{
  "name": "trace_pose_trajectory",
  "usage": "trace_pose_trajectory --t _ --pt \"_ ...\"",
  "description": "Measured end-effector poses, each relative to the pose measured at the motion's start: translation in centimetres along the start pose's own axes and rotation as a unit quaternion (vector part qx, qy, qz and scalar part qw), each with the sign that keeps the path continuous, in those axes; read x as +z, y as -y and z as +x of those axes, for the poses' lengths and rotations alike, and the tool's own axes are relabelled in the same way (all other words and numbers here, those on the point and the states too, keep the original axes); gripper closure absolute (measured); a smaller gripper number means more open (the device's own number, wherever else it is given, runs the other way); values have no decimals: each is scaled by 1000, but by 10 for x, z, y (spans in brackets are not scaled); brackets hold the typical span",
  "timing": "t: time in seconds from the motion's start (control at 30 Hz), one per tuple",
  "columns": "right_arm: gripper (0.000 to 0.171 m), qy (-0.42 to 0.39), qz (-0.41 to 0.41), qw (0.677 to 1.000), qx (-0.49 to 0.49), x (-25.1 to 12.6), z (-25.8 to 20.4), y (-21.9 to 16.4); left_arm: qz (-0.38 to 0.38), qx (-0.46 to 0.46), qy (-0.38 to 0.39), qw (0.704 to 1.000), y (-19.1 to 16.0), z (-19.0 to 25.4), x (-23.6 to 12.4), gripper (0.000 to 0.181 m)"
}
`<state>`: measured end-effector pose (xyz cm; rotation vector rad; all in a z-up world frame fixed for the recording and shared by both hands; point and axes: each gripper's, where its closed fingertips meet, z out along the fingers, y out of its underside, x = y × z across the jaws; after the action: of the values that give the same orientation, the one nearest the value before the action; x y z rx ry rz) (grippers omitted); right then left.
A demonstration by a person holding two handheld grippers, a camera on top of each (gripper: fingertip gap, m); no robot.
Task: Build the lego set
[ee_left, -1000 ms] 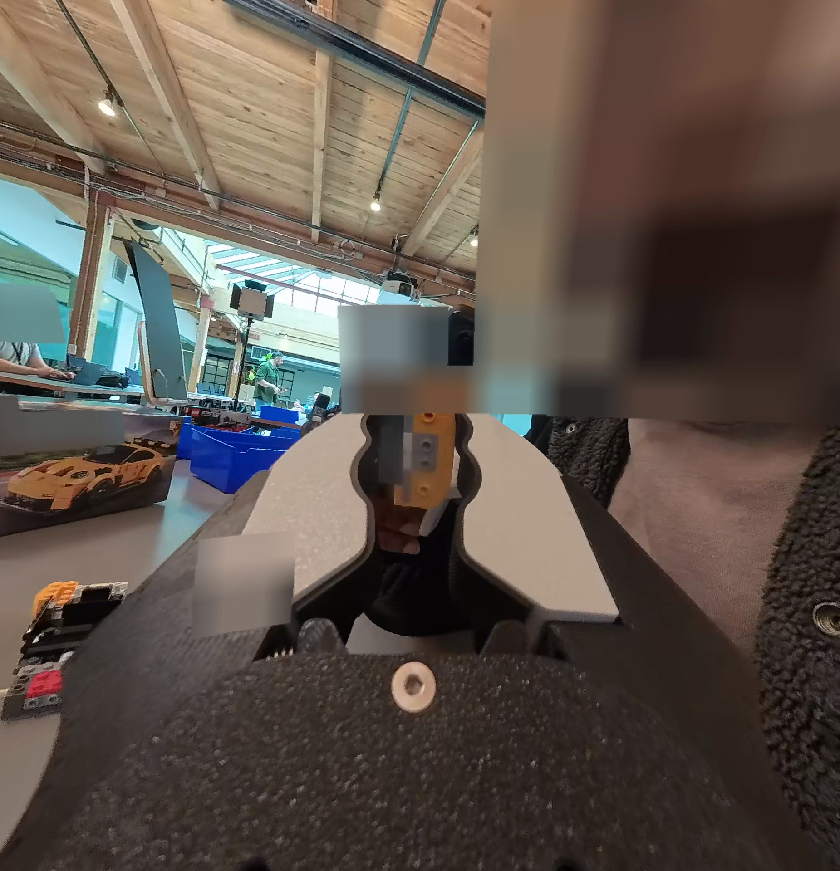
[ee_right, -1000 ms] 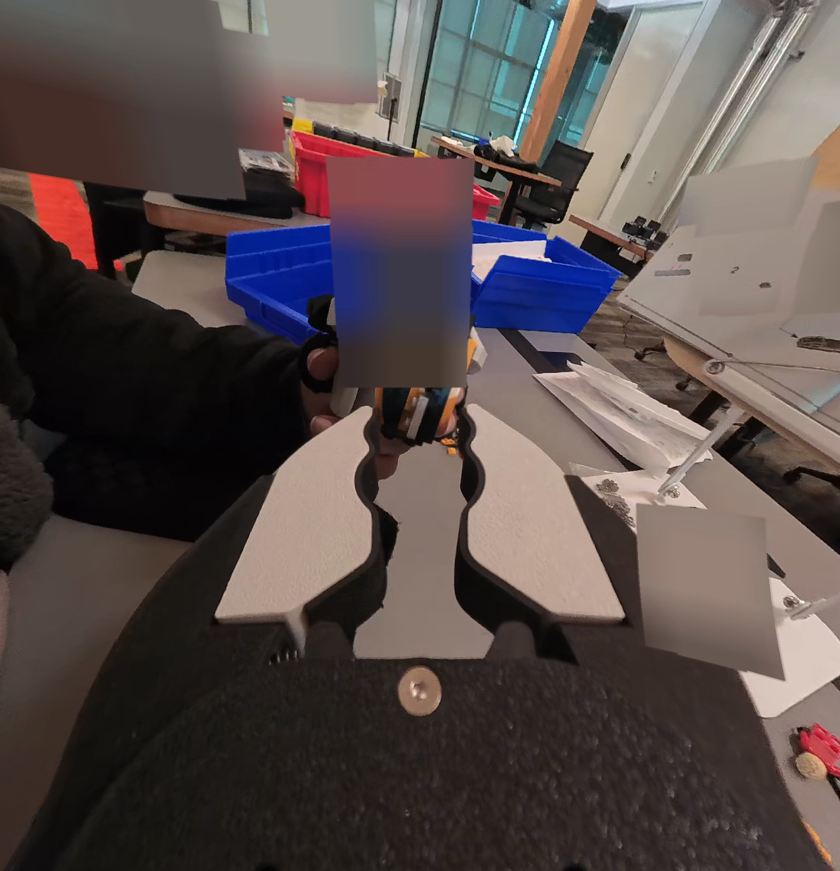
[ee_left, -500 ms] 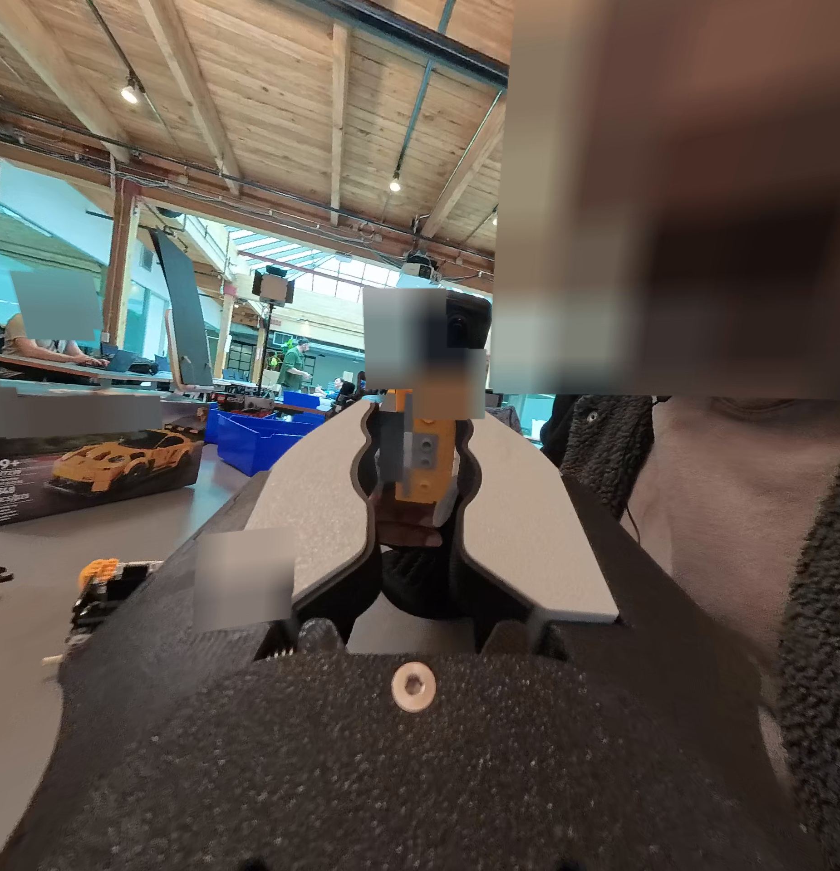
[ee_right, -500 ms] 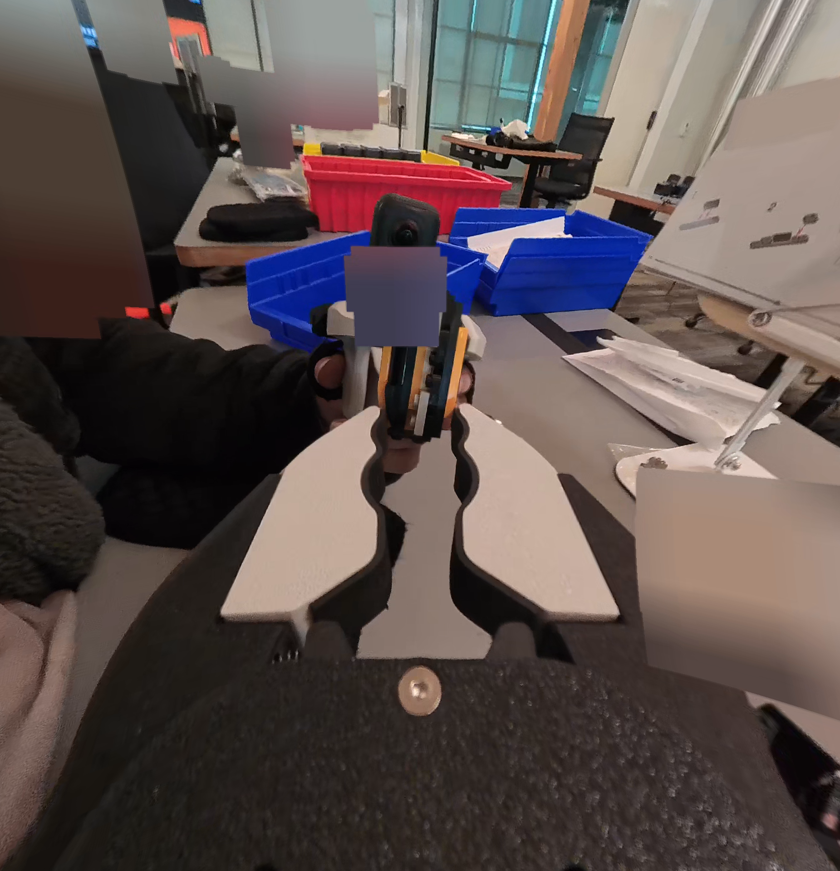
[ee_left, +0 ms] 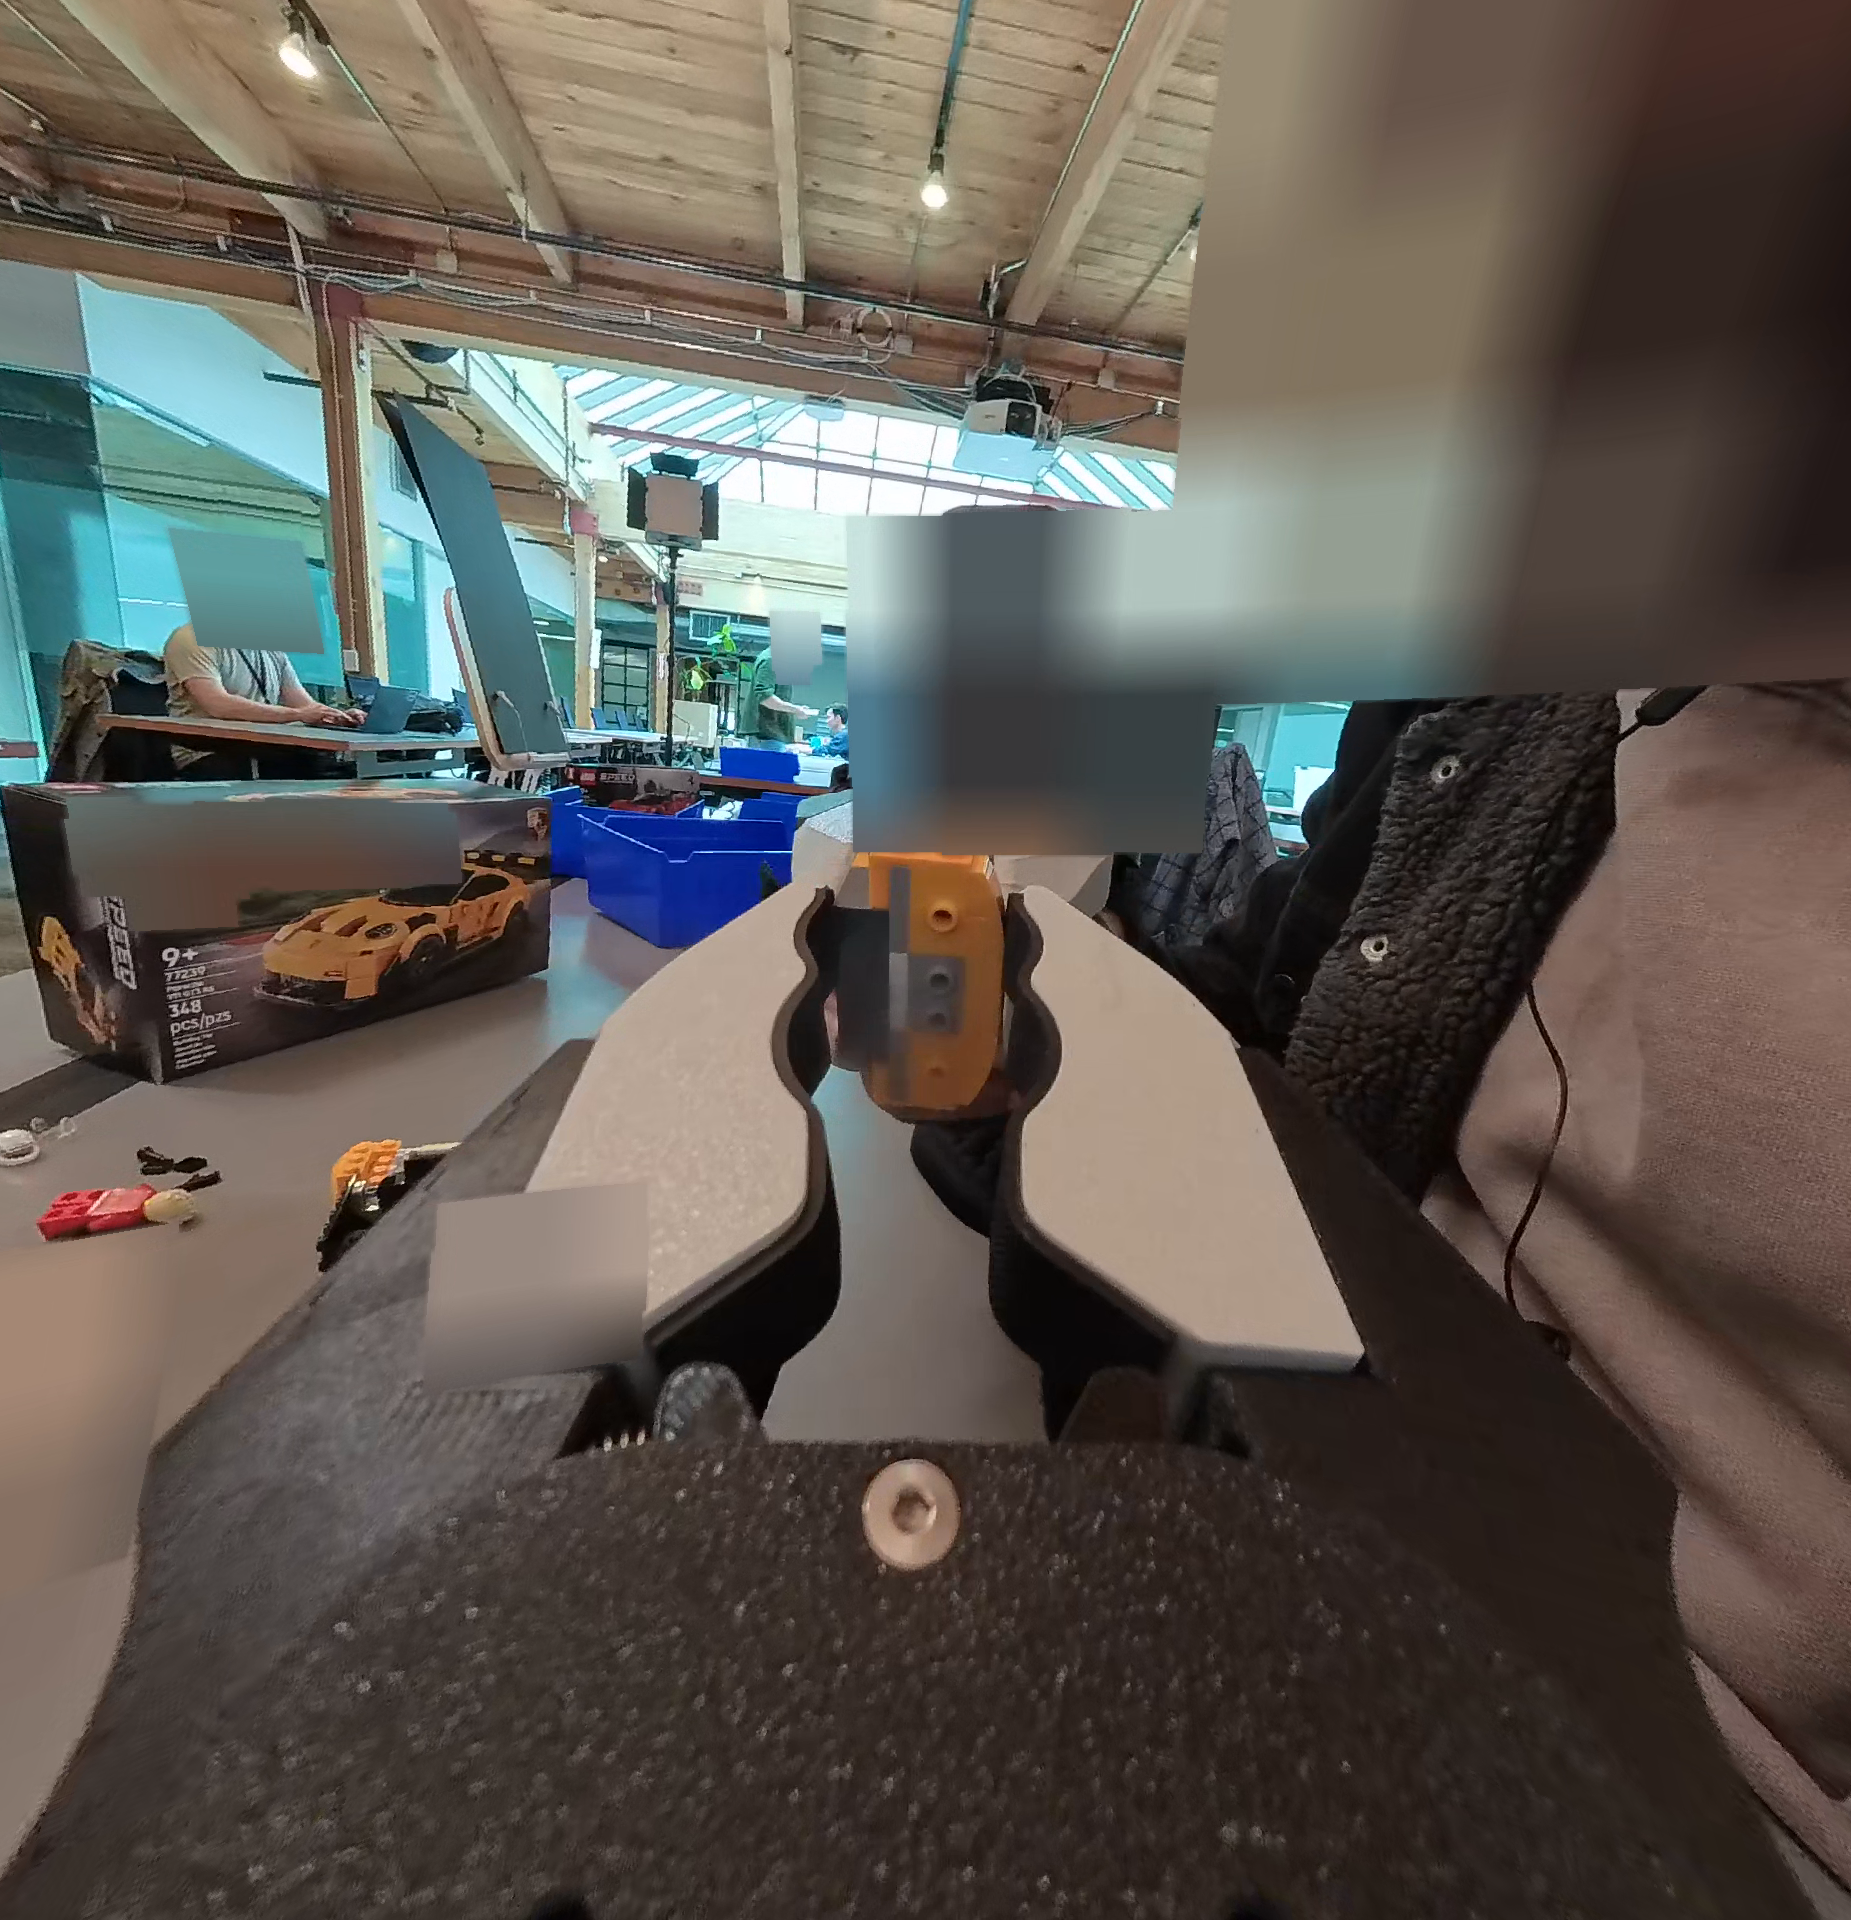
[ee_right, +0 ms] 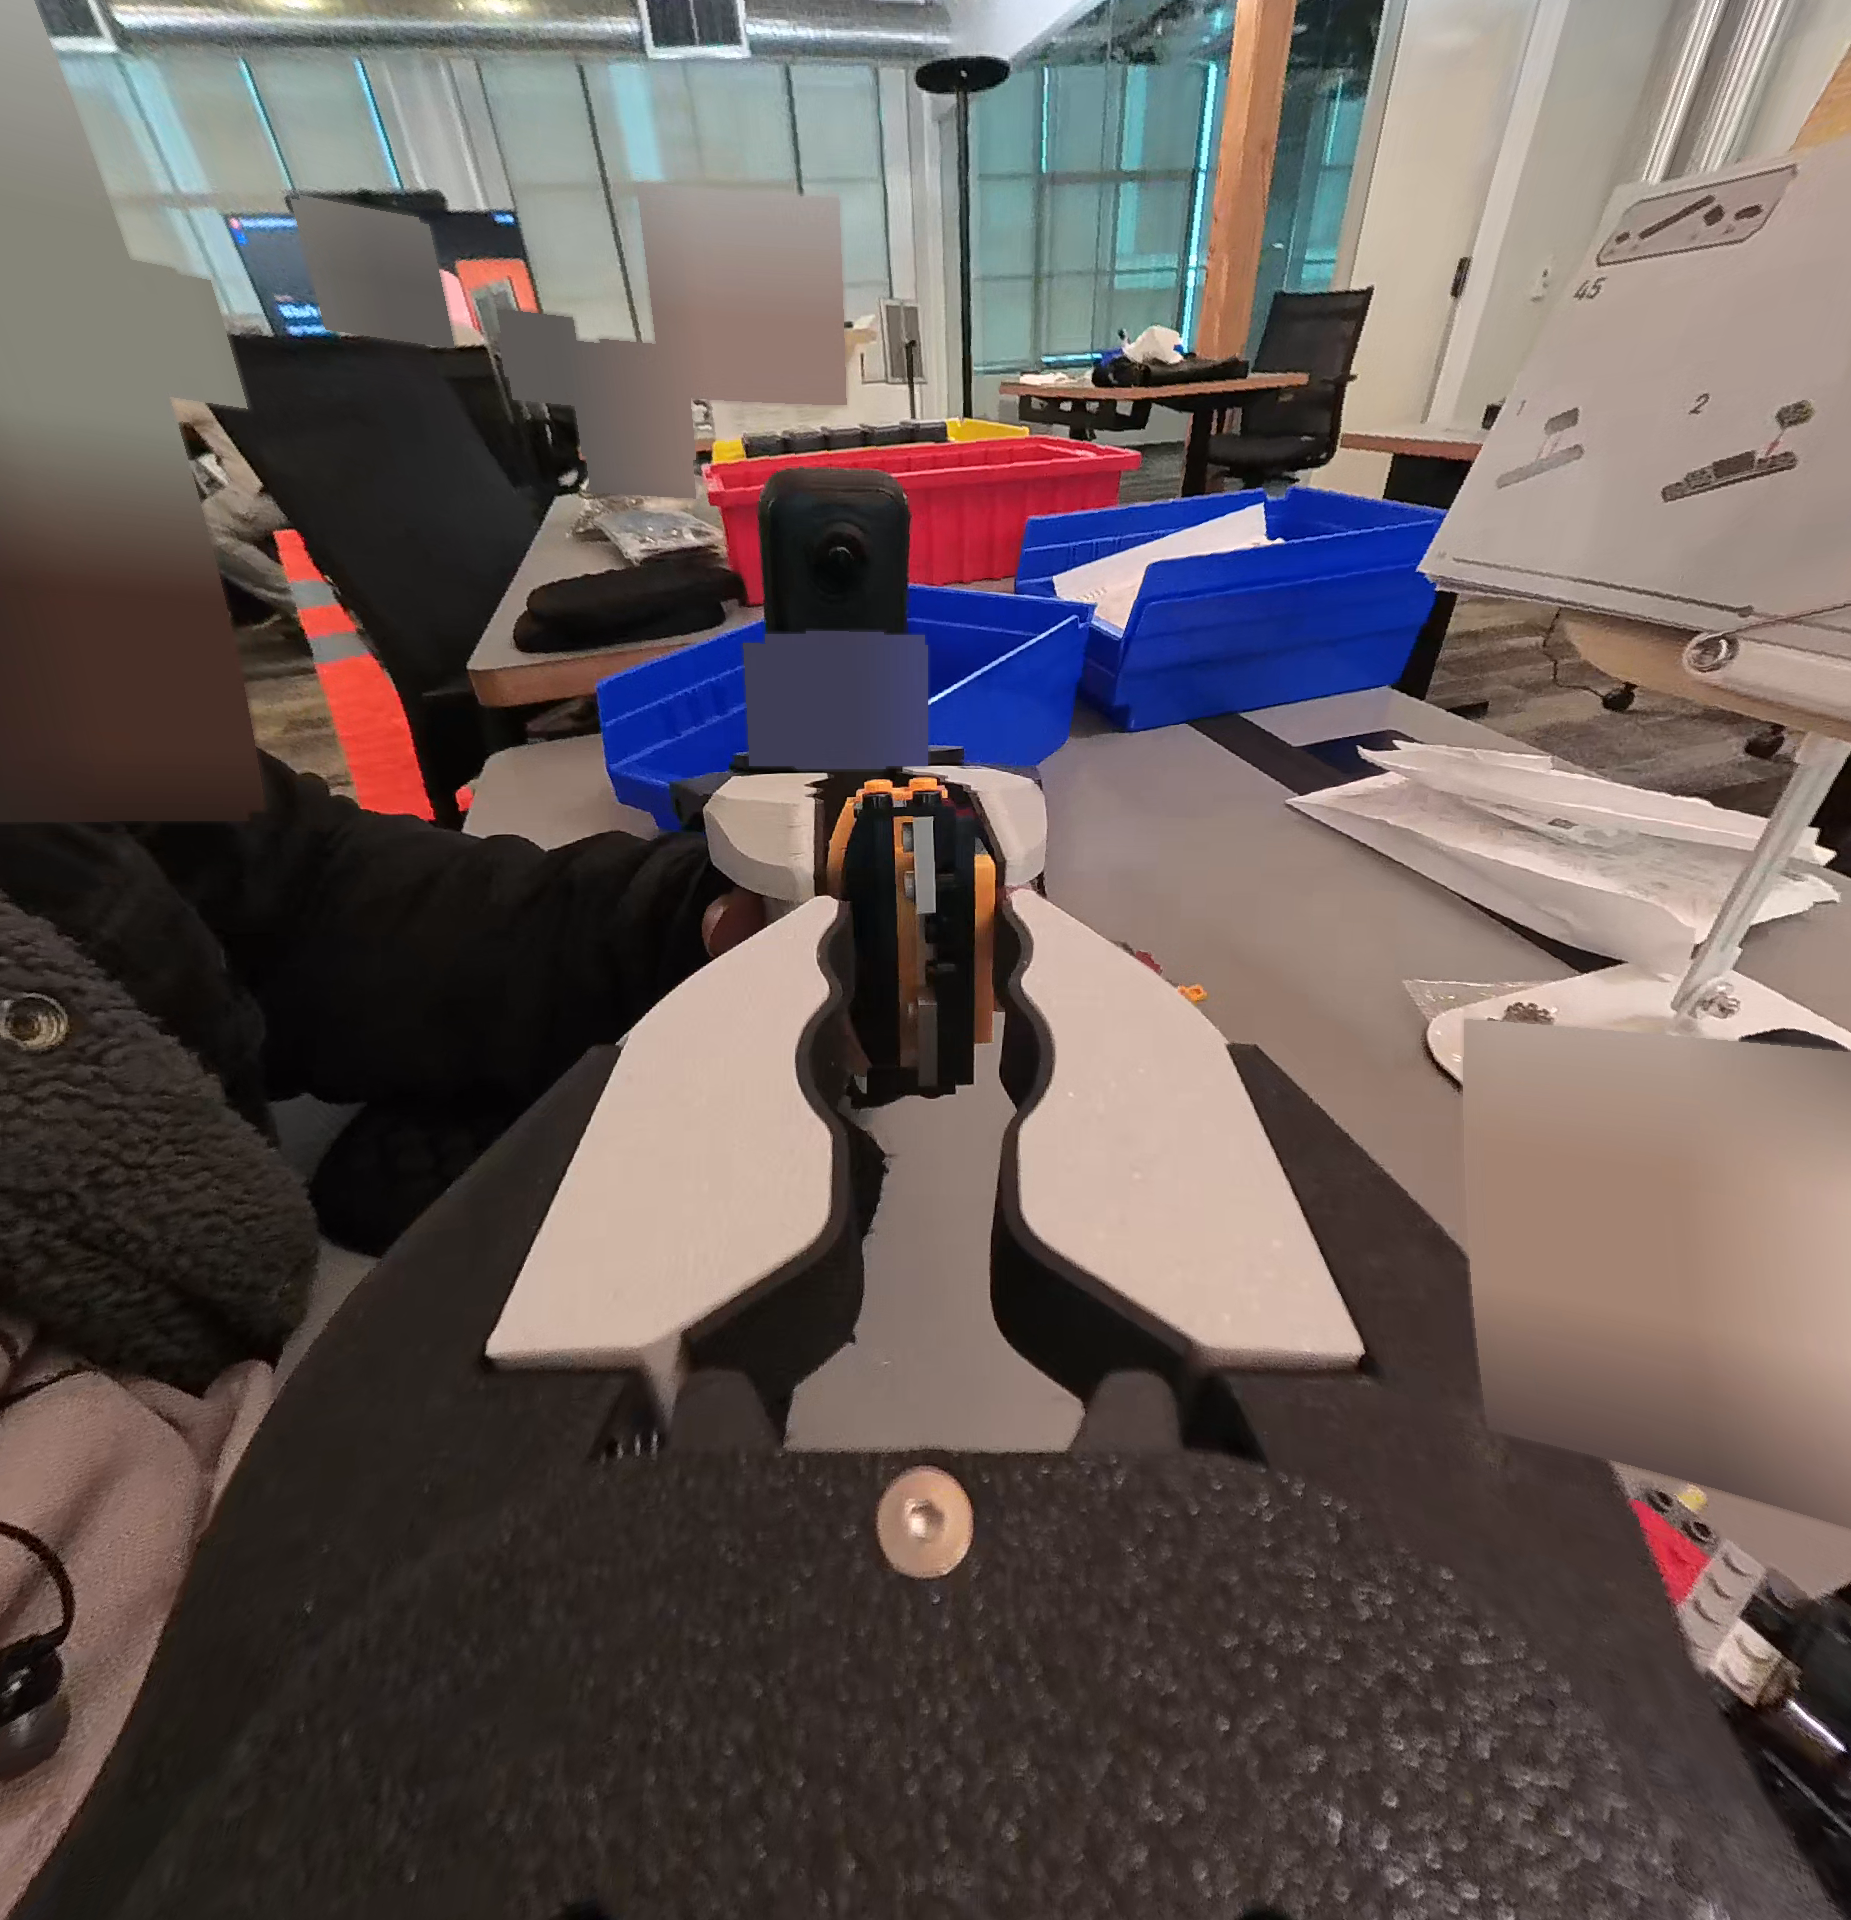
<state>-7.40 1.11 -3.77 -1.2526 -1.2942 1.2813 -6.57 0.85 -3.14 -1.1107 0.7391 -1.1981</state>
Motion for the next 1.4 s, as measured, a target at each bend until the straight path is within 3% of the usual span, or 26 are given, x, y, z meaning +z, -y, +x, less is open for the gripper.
trace_pose_trajectory --t 0.33,0.5,0.63,0.87,0.97,1.07,1.2,1.27,1.4 --pt "149 7 8 999 33 -1 7 -5 -7 -33 14 999 -4 -8 1 150" --pt "149 2 49 990 136 -11 37 -7 -21 -33 79 996 -10 -32 -6 147" --pt "149 -37 28 992 115 -12 51 -17 -70 -61 130 987 -32 -48 -3 147" --pt "155 -38 -3 994 107 -11 56 -30 -121 -63 163 977 -43 -54 -5 167" --pt "141 -70 -11 994 85 -28 76 -24 -137 -72 183 971 -49 -62 -11 167" --pt "134 -179 -35 981 60 -68 123 -27 -161 -92 230 955 -57 -78 -23 167" --pt "116 -312 -166 932 78 -121 183 -86 -270 -112 295 910 -92 -96 -47 167" --pt "100 -315 -204 918 132 -125 190 -114 -311 -123 300 893 -107 -95 -51 167" --pt "92 -335 -244 895 163 -115 197 -136 -380 -106 310 865 -122 -92 -57 167"
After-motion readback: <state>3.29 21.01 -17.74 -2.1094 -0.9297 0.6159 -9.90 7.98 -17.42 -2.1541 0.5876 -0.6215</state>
